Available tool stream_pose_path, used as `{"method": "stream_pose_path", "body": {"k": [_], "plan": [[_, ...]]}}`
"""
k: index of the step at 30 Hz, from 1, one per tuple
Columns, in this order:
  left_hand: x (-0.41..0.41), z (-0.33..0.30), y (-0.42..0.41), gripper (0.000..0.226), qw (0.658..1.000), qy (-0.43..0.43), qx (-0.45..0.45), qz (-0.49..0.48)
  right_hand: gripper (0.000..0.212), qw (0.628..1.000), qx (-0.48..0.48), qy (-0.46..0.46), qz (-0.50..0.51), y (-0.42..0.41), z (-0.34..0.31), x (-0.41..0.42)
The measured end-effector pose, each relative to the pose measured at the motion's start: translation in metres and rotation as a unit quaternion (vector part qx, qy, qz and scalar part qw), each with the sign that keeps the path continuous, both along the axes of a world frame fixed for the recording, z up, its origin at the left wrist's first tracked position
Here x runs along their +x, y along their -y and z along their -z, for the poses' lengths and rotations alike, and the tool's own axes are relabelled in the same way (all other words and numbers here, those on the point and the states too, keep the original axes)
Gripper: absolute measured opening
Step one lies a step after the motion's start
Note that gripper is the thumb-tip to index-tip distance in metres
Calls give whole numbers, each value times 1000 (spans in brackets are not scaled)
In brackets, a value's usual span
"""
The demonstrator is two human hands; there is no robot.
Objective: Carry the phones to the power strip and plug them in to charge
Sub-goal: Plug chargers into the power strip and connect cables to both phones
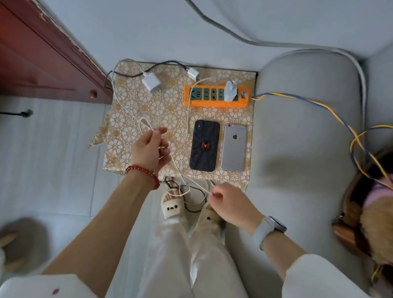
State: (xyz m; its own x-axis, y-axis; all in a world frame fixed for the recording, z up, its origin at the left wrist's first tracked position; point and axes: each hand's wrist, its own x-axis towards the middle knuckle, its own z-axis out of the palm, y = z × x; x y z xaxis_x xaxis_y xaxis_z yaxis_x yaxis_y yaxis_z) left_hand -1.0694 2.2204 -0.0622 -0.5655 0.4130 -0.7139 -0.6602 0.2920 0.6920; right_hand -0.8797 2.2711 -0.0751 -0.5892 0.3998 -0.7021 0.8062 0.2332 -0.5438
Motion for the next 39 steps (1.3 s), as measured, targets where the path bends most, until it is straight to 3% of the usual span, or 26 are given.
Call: {"method": "stream_pose_path", "body": {"k": [2,4,6,8,9,10,11,12,13,16,19,21,22,23,26,28,31,34,39], "plan": [[1,7,8,22,994,-76,-76,34,25,987,154,41,12,-9,-1,6],[2,14,18,25,977,-142,-136,78,24,966,239,60,79,-24,-5,11],[6,21,27,27,957,-189,-174,135,20,959,220,51,171,-41,-10,11],[10,26,32,27,932,-226,-198,202,13,933,71,-33,352,-57,-11,7],[12,29,34,27,916,-242,-213,238,18,880,-35,-92,464,-62,-13,4],[14,32,36,27,897,-255,-230,277,22,803,-130,-140,564,-68,-15,0],[16,34,38,27,878,-266,-247,312,22,729,-191,-175,633,-73,-17,-2],[19,37,40,26,862,-270,-262,339,19,690,-213,-191,665,-77,-16,-3],[22,39,41,26,851,-267,-275,360,15,691,-203,-188,668,-79,-14,-4],[29,46,38,27,812,-234,-328,422,11,805,-78,-122,575,-76,1,-4],[31,47,27,39,712,-225,-406,527,26,911,54,-60,404,-67,19,-3],[32,46,17,42,667,-251,-429,555,28,930,85,-38,357,-64,30,-2],[33,45,11,42,664,-272,-420,555,27,929,85,-32,359,-64,34,-3],[35,45,5,41,675,-297,-393,549,25,927,82,-26,365,-65,38,-4],[42,53,-16,27,772,-325,-264,478,23,919,72,-22,388,-71,54,-12],[47,65,-31,29,813,-313,-212,443,23,922,74,-17,380,-73,64,-19],[56,93,-51,35,850,-257,-169,429,23,928,65,-5,368,-78,80,-24],[67,111,-64,37,903,-146,-122,385,23,932,38,9,362,-80,91,-24],[82,124,-77,38,912,-102,-85,387,21,915,25,-16,401,-75,102,-19]]}}
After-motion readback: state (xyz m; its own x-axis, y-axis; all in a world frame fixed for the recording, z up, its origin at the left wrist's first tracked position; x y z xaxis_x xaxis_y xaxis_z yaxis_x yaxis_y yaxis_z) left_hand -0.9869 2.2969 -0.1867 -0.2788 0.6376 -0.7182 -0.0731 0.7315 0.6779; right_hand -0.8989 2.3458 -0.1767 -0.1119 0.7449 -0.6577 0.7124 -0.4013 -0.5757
